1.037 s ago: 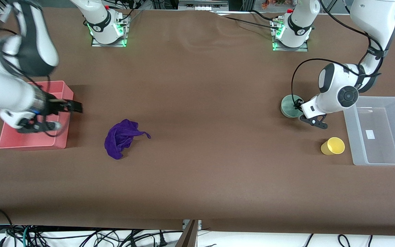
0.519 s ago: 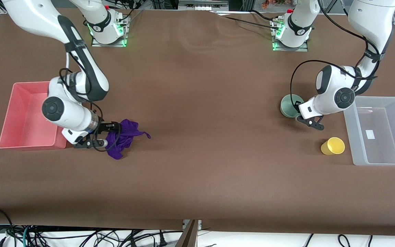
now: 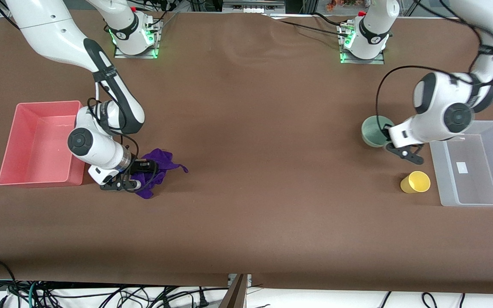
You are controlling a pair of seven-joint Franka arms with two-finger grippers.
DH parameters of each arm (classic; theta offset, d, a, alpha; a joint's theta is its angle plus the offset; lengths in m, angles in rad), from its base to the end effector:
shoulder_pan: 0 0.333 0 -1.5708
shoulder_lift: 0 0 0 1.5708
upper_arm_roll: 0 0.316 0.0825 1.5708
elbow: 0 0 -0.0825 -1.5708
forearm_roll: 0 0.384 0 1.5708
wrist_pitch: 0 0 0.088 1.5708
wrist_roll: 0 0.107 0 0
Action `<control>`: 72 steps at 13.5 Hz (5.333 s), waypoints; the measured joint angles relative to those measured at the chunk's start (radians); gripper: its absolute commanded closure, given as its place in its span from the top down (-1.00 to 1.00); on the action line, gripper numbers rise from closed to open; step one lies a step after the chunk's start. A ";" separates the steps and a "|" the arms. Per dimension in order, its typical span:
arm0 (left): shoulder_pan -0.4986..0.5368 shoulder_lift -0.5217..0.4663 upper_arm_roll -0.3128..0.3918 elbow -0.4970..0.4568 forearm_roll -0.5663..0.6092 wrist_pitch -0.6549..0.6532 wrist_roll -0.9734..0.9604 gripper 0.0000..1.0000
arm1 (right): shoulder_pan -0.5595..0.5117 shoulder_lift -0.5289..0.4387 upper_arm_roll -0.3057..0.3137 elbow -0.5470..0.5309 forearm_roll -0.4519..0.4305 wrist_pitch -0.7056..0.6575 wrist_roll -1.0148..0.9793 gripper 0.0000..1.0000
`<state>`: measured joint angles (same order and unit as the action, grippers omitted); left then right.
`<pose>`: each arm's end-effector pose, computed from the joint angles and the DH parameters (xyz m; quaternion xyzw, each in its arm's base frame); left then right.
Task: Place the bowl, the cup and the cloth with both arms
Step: 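Carry the cloth into the pink bin while the left gripper lowers the bowl, then release the cloth with the right gripper while the left gripper grasps the cup, then lift the yellow cup with the left gripper and lower it into the green bowl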
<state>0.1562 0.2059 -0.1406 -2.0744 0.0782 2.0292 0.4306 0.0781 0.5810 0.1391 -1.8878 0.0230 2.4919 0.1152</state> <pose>0.5491 0.0141 0.3135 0.9661 -0.2257 -0.1248 0.0096 0.6233 0.1330 0.2012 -0.9984 -0.0301 -0.0063 0.0467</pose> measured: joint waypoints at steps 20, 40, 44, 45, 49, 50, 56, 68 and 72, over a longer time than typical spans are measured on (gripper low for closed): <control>0.455 0.562 0.016 0.630 0.086 0.090 0.600 1.00 | -0.035 -0.168 -0.217 0.565 -0.005 -1.038 -0.330 -1.00; 0.214 0.524 -0.107 0.596 0.090 0.015 0.617 -0.58 | -0.093 -0.170 -0.473 0.286 -0.025 -0.845 -0.711 1.00; 0.214 0.552 -0.107 0.589 0.158 0.098 0.617 -1.00 | -0.080 -0.268 -0.324 0.431 -0.008 -1.008 -0.633 1.00; 0.214 0.553 -0.107 0.589 0.158 0.100 0.617 -1.00 | -0.073 -0.288 -0.283 0.448 -0.008 -1.018 -0.568 1.00; 0.215 0.547 -0.107 0.595 0.158 0.084 0.617 -1.00 | -0.066 -0.335 -0.203 0.492 -0.009 -0.989 -0.464 1.00; 0.215 0.539 -0.110 0.608 0.158 0.046 0.617 -1.00 | -0.069 -0.344 -0.205 0.500 -0.009 -0.950 -0.464 1.00; 0.234 0.355 -0.113 0.751 0.166 -0.348 0.625 -1.00 | -0.078 -0.391 -0.204 0.511 -0.056 -0.860 -0.464 1.00; 0.447 0.453 -0.108 0.582 0.229 -0.018 0.798 0.30 | -0.076 -0.405 -0.168 0.511 -0.058 -1.075 -0.175 1.00; 0.460 0.453 -0.107 0.582 0.229 -0.003 0.798 1.00 | -0.078 -0.404 -0.170 0.511 -0.058 -1.085 -0.175 1.00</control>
<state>0.6163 0.6585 -0.2475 -1.4922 0.3077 2.0258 1.2289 -0.0001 0.1766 -0.0308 -1.3773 -0.0350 1.4072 -0.0600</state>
